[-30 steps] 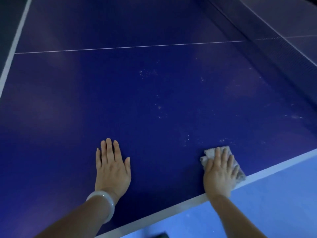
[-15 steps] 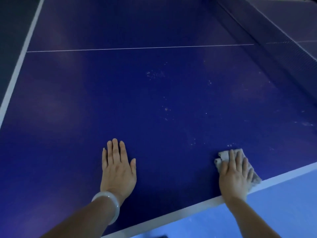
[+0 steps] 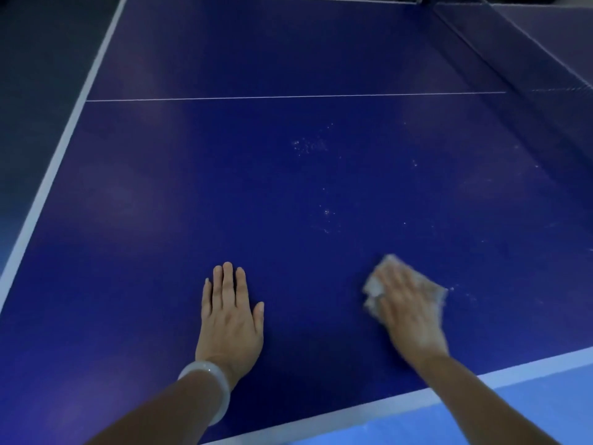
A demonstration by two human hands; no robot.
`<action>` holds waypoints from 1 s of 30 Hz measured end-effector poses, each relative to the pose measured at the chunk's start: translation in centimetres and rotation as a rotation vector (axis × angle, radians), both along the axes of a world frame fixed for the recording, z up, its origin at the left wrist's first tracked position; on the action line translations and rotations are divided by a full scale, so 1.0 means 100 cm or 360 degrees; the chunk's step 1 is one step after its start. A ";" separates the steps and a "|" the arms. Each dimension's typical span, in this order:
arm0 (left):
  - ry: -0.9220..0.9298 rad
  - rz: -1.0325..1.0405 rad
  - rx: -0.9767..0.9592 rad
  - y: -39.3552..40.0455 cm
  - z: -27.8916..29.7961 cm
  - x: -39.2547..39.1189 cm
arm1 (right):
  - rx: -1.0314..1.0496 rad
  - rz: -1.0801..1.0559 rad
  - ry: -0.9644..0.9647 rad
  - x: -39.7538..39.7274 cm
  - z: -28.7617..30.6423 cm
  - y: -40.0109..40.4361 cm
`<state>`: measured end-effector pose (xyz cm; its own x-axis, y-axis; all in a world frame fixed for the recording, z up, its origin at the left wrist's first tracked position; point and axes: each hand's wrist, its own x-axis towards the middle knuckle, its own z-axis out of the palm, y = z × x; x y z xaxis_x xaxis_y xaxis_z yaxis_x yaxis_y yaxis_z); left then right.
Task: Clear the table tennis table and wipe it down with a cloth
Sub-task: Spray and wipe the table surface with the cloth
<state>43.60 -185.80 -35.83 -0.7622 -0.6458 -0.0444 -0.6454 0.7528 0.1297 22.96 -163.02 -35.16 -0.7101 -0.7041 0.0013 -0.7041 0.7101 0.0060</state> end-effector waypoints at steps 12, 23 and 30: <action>-0.0011 0.0004 -0.0028 0.001 0.000 0.000 | -0.0122 0.0474 -0.0212 0.091 -0.005 -0.052; -0.0051 0.0001 -0.0004 0.001 0.000 0.000 | -0.0274 -0.0816 -0.0252 0.021 -0.003 -0.054; -0.0089 -0.0024 0.0011 0.000 0.005 -0.001 | -0.0042 0.0494 -0.0248 0.049 -0.007 -0.126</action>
